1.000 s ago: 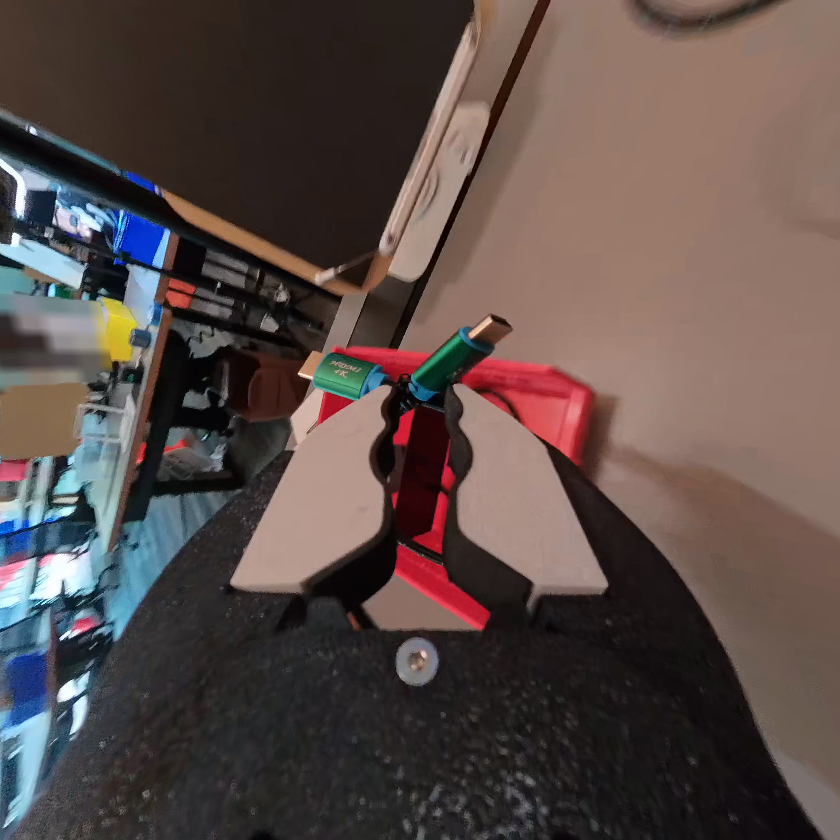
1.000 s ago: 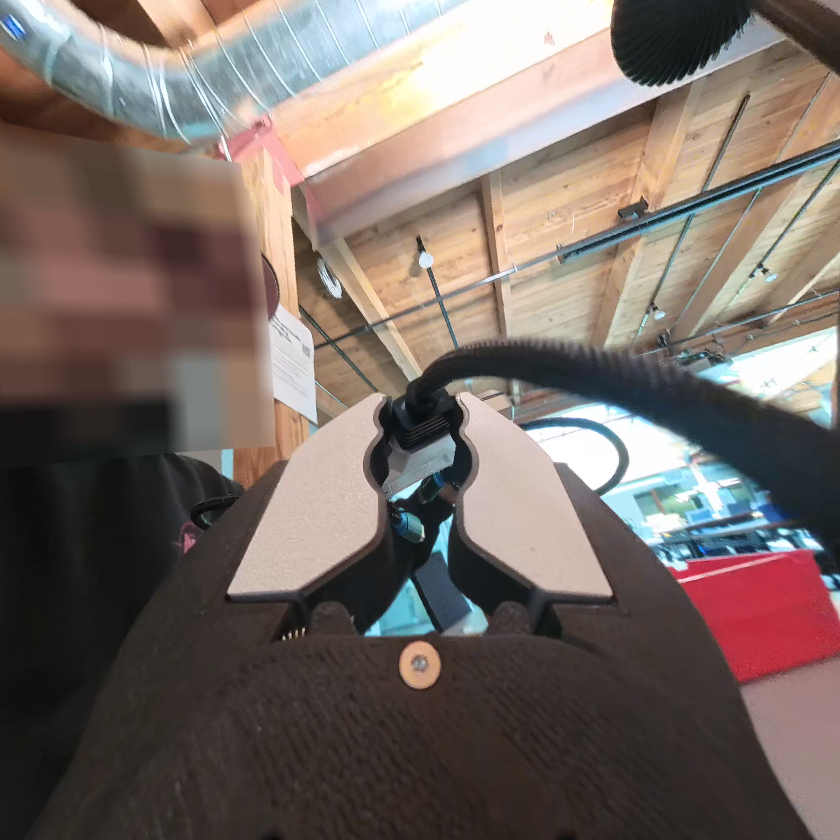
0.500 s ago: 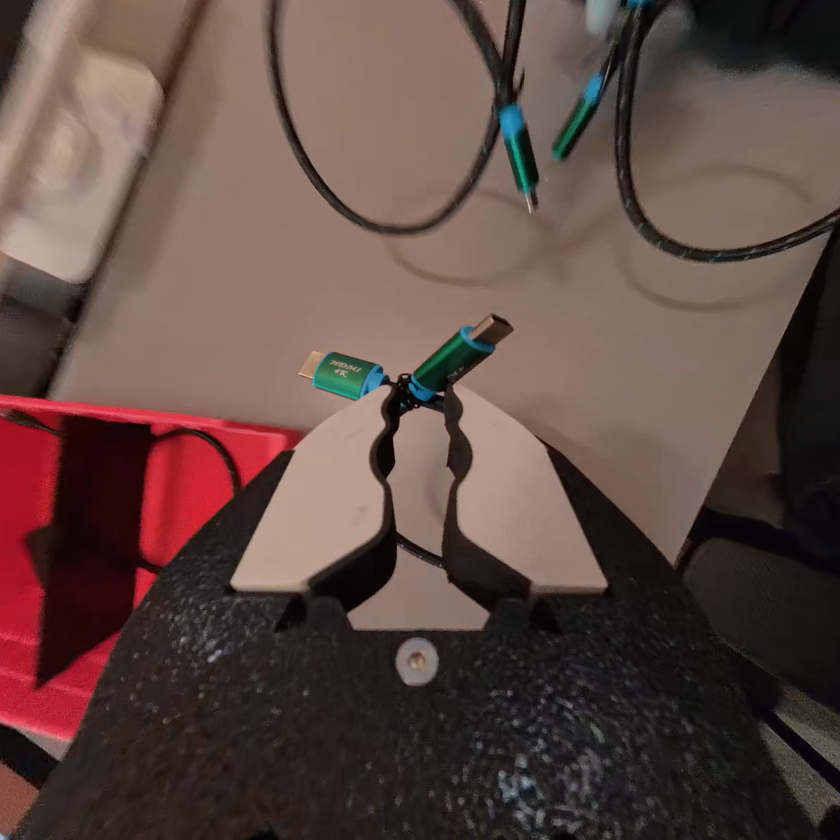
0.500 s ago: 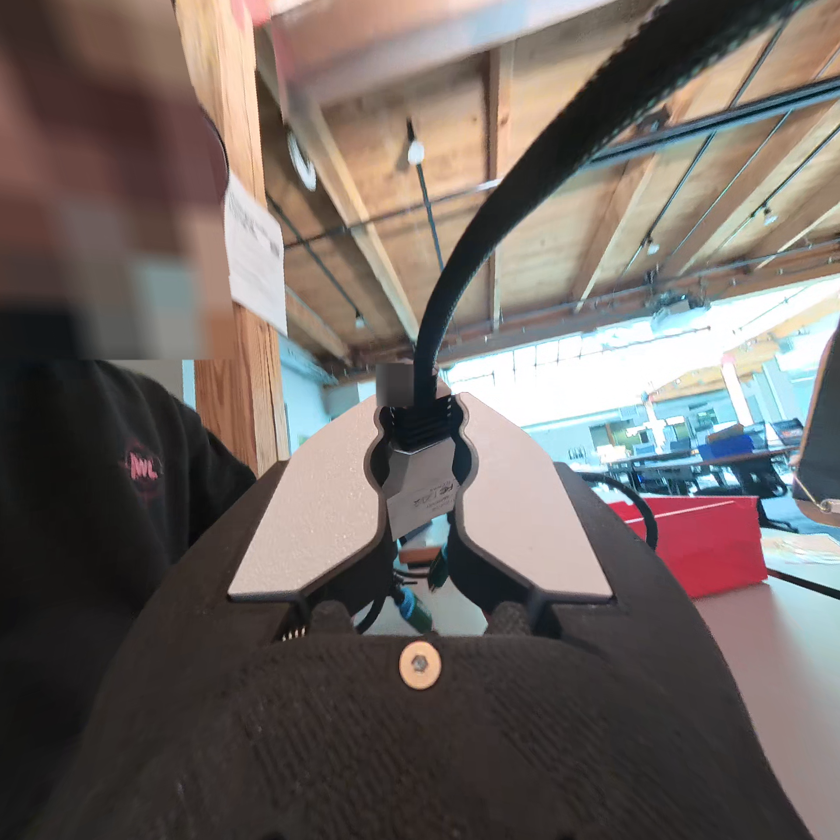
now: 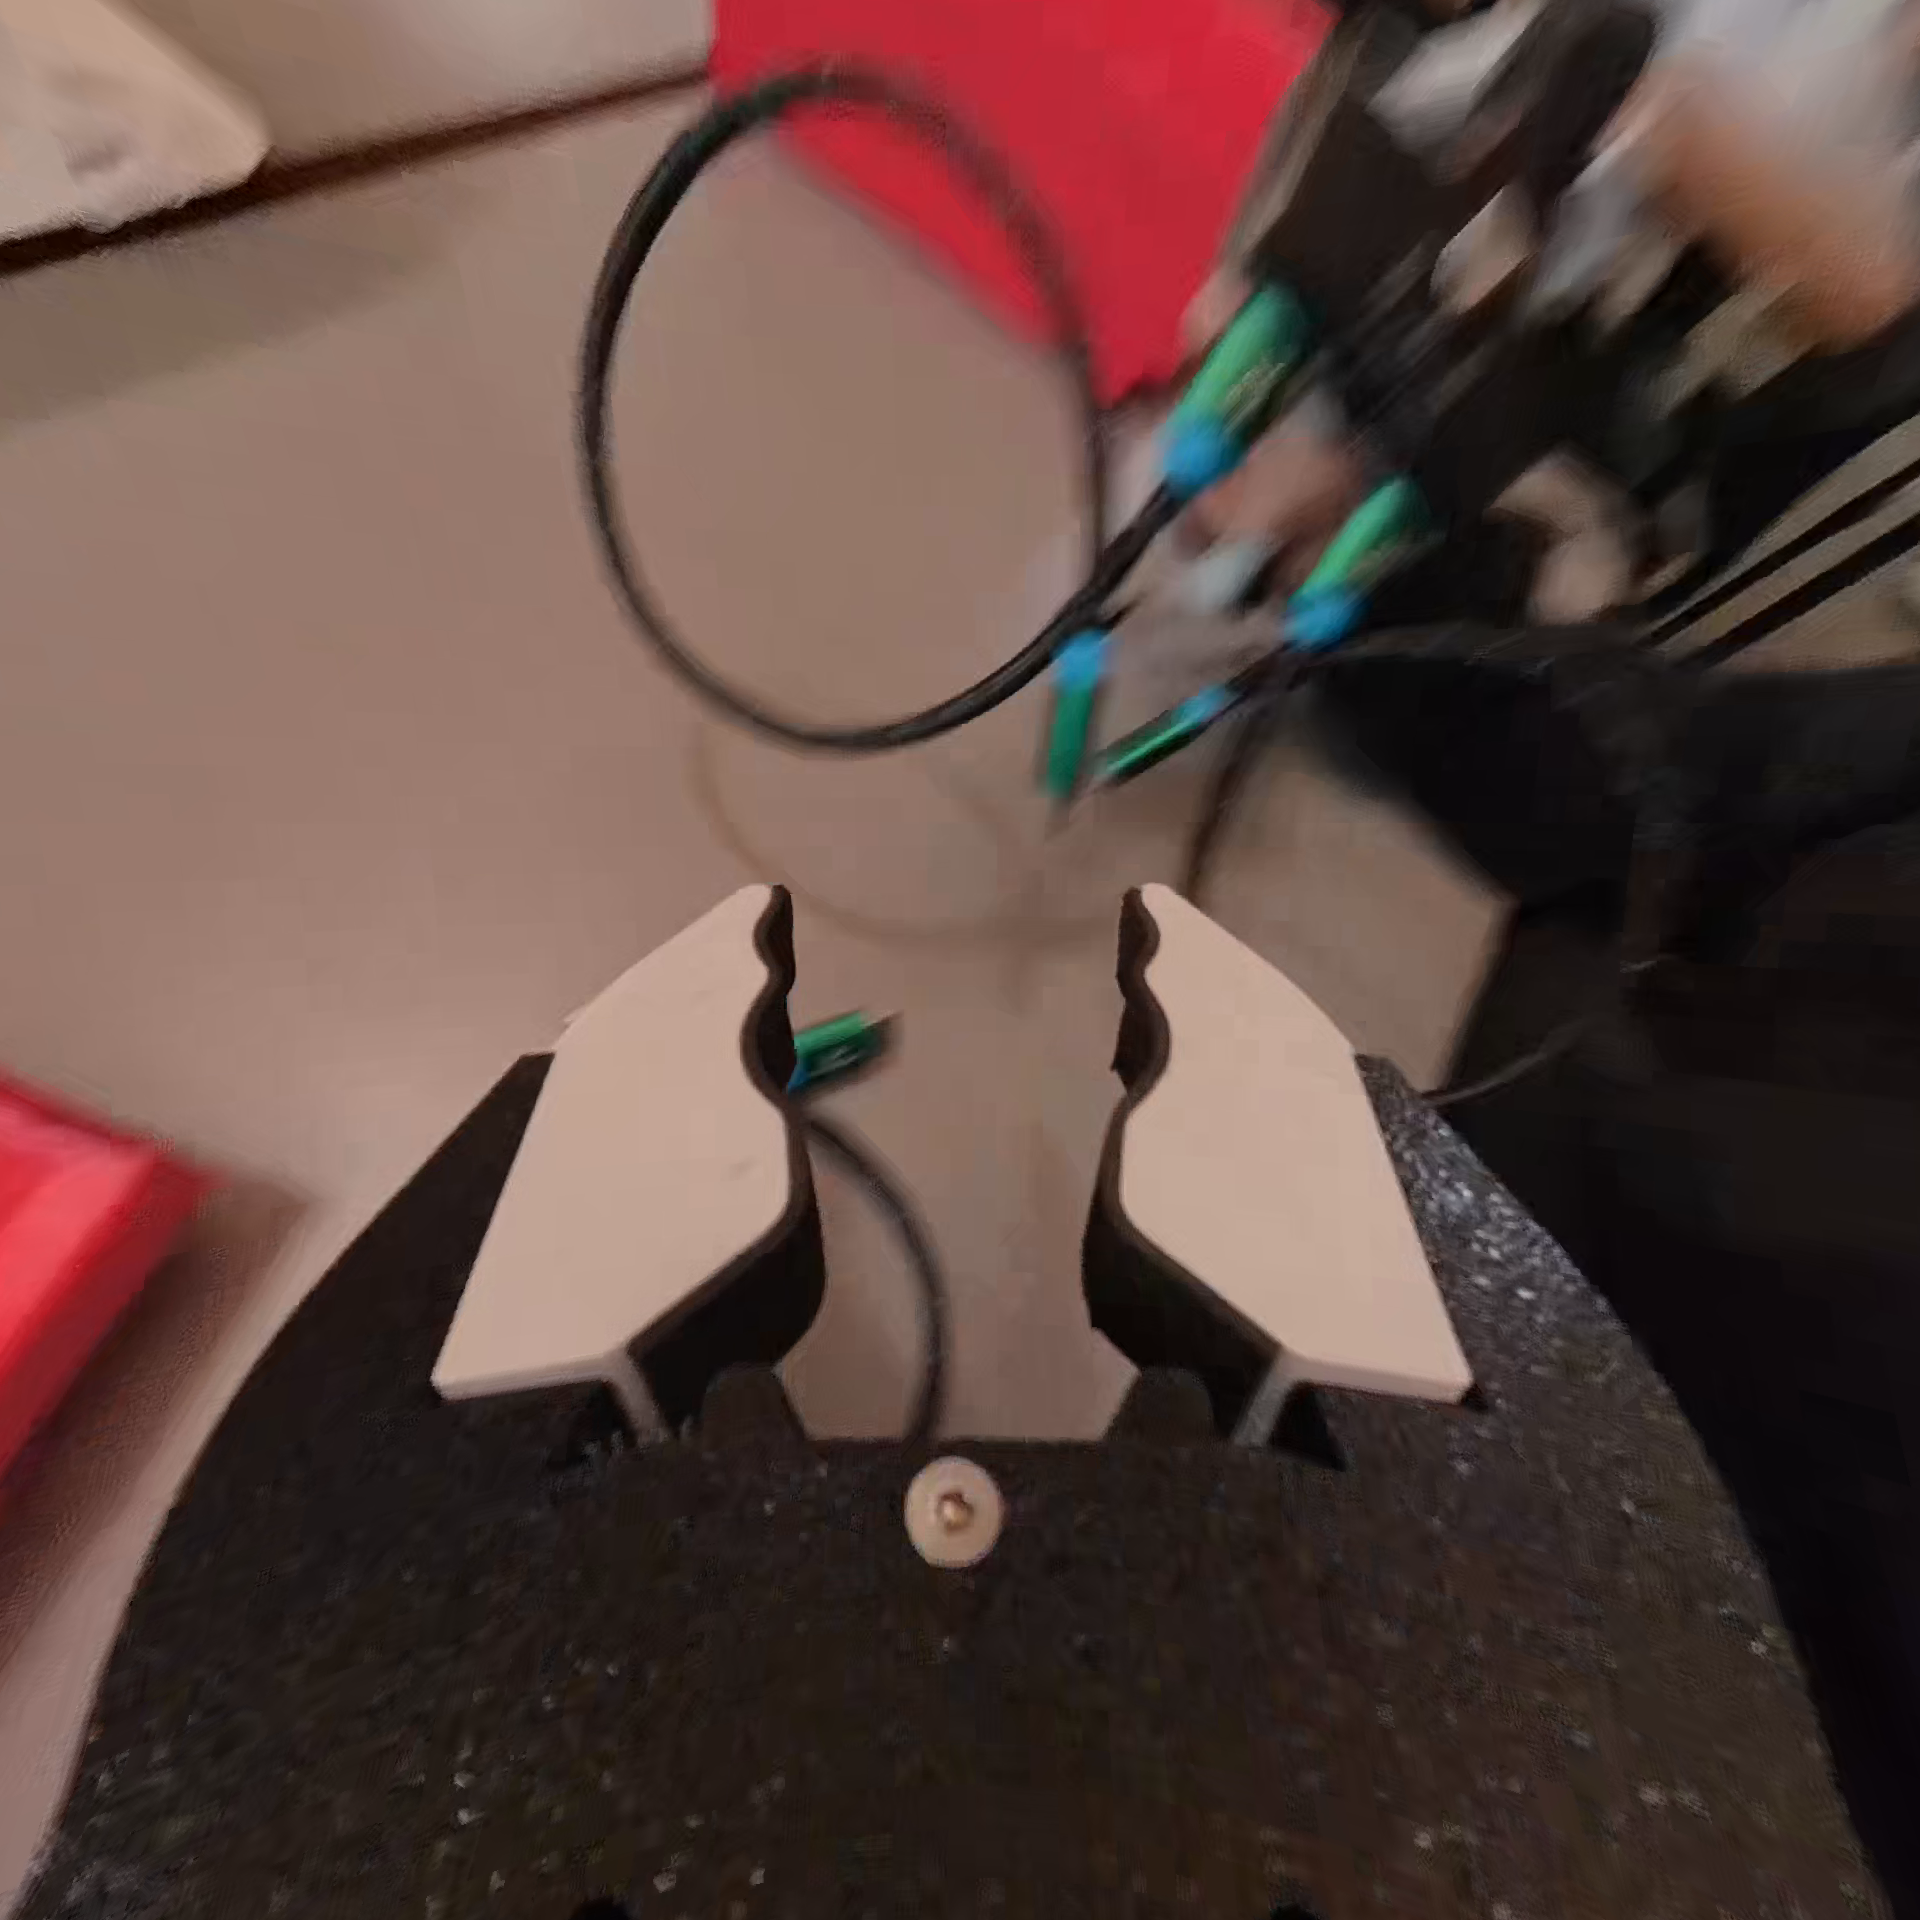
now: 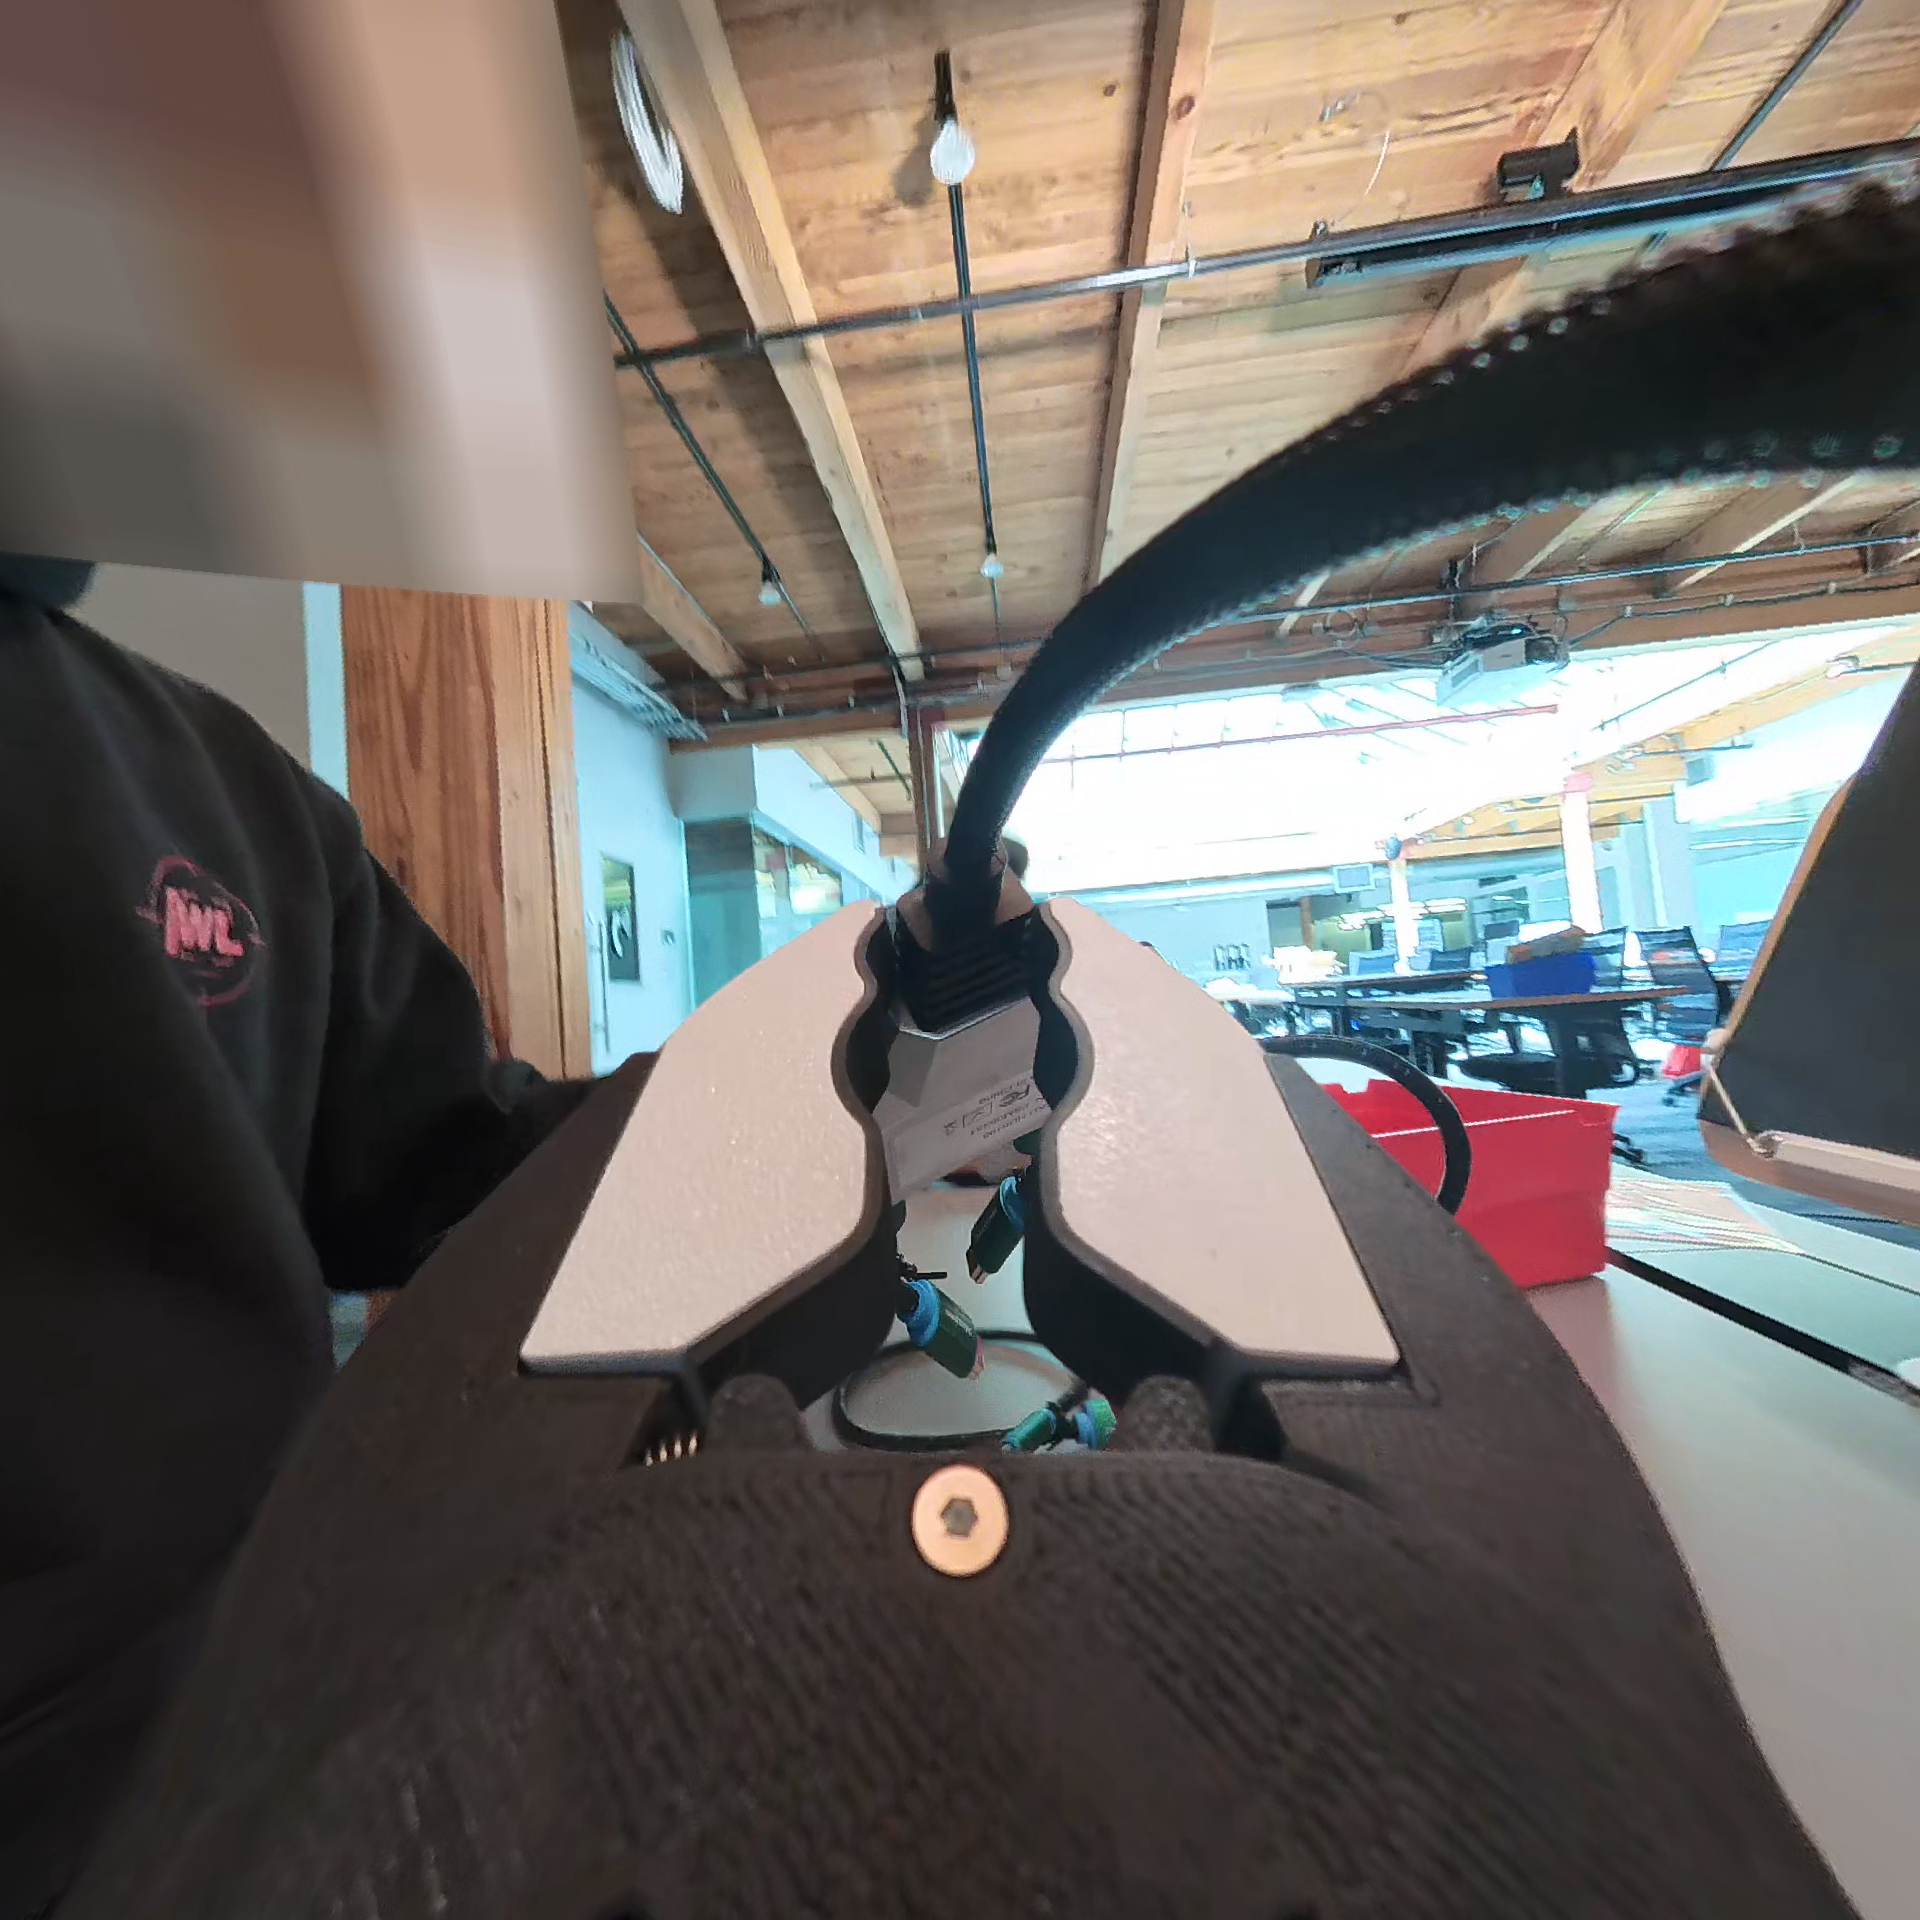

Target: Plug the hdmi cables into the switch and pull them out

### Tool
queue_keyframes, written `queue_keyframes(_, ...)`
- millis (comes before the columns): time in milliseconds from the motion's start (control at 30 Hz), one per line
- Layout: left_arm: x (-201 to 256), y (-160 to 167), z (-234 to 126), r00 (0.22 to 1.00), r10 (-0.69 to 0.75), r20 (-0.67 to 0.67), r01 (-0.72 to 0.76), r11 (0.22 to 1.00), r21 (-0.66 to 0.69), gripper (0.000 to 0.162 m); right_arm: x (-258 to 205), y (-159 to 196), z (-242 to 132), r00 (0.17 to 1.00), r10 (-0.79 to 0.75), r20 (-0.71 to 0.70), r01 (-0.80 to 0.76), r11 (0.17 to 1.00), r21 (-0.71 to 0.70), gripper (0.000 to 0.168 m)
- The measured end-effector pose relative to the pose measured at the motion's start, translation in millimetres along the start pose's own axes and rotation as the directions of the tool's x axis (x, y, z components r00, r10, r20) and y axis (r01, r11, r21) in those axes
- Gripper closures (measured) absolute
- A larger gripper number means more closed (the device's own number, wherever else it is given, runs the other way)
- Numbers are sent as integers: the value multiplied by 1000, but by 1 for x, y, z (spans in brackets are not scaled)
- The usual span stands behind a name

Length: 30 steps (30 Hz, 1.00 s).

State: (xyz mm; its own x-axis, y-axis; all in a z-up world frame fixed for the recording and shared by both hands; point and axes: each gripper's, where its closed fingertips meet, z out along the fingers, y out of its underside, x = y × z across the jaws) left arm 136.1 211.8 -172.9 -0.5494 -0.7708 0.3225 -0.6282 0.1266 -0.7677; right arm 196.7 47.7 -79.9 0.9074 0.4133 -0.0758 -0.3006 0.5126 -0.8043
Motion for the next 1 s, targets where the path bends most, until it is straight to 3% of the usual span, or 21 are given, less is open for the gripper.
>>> queue_keyframes(33, 16, -12, -2, 998, -24, -62, 27, 998, 55, 104, -1, 1, 2, 1000, -17, 3, 17, 1000, -16, 143)
queue_keyframes(67, 28, -18, -1, 997, -7, -79, 12, 997, 70, 103, -3, 4, 3, 999, -36, 6, 36, 999, -37, 143)
queue_keyframes(133, 37, -26, 9, 990, 143, 19, -144, 986, 79, 92, -7, 10, 7, 998, -65, 17, 66, 994, -86, 143)
queue_keyframes(233, 54, -50, 23, 892, 414, 182, -437, 893, 110, 107, -14, 20, 12, 996, -70, 49, 76, 989, -130, 142)
queue_keyframes(300, 56, -60, 36, 813, 525, 253, -551, 833, 43, 115, -19, 22, 16, 996, -52, 74, 61, 991, -123, 142)
queue_keyframes(433, 56, -47, 64, 705, 676, 214, -654, 737, -173, 112, -25, 21, 23, 996, -28, 90, 35, 996, -88, 142)
queue_keyframes(467, 54, -47, 67, 661, 713, 234, -682, 701, -207, 115, -26, 19, 24, 995, -27, 92, 34, 996, -80, 142)
queue_keyframes(533, 47, -54, 68, 569, 759, 316, -722, 645, -248, 142, -27, 16, 25, 996, -27, 82, 33, 997, -64, 143)
queue_keyframes(567, 45, -57, 69, 560, 755, 341, -720, 647, -251, 142, -26, 15, 24, 997, -32, 72, 36, 998, -58, 142)
queue_keyframes(733, 41, -63, 66, 683, 654, 325, -643, 750, -158, 144, -15, 18, 20, 999, -40, -18, 38, 995, -91, 143)
queue_keyframes(867, 45, -74, 57, 749, 607, 264, -599, 792, -119, 145, -19, 22, 17, 998, -27, -48, 22, 995, -98, 117)
queue_keyframes(1000, 42, -98, 39, 707, 655, 267, -653, 749, -110, 145, -38, 50, 16, 996, 56, -67, -66, 984, -166, 105)
